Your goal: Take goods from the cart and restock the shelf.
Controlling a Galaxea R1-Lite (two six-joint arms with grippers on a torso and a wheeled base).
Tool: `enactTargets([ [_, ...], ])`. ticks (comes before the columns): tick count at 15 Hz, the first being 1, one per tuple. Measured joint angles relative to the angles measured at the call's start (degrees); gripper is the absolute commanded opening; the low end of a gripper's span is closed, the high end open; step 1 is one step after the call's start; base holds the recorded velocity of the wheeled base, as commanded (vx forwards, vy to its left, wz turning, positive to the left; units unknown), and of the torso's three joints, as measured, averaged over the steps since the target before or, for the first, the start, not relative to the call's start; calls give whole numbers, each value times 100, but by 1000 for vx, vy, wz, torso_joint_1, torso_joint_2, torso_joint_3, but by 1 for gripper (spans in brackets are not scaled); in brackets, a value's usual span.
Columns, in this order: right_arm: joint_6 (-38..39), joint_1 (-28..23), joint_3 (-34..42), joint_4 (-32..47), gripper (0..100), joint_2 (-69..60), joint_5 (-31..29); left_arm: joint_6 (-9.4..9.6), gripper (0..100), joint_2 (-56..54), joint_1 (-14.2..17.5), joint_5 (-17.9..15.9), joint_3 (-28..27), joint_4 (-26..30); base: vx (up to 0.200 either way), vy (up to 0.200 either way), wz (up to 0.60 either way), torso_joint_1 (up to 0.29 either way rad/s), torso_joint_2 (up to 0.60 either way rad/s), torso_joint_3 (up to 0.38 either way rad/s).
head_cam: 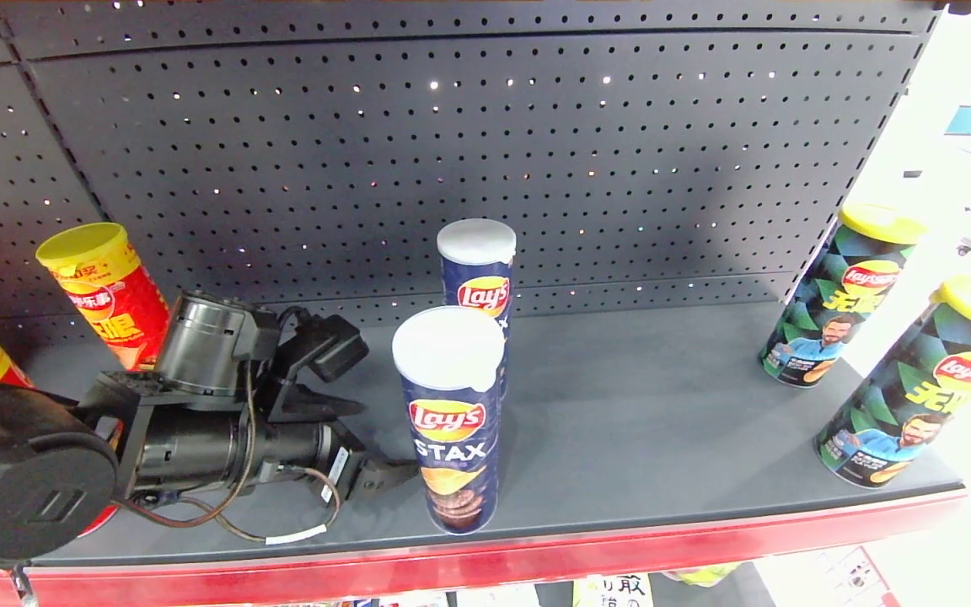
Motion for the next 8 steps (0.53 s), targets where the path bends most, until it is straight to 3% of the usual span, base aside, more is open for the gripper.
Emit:
enactTargets([
  [8, 2, 0, 24, 0, 100, 0, 0, -13, 100, 35, -78, 0, -4, 0, 0, 0, 0, 0, 0, 0],
])
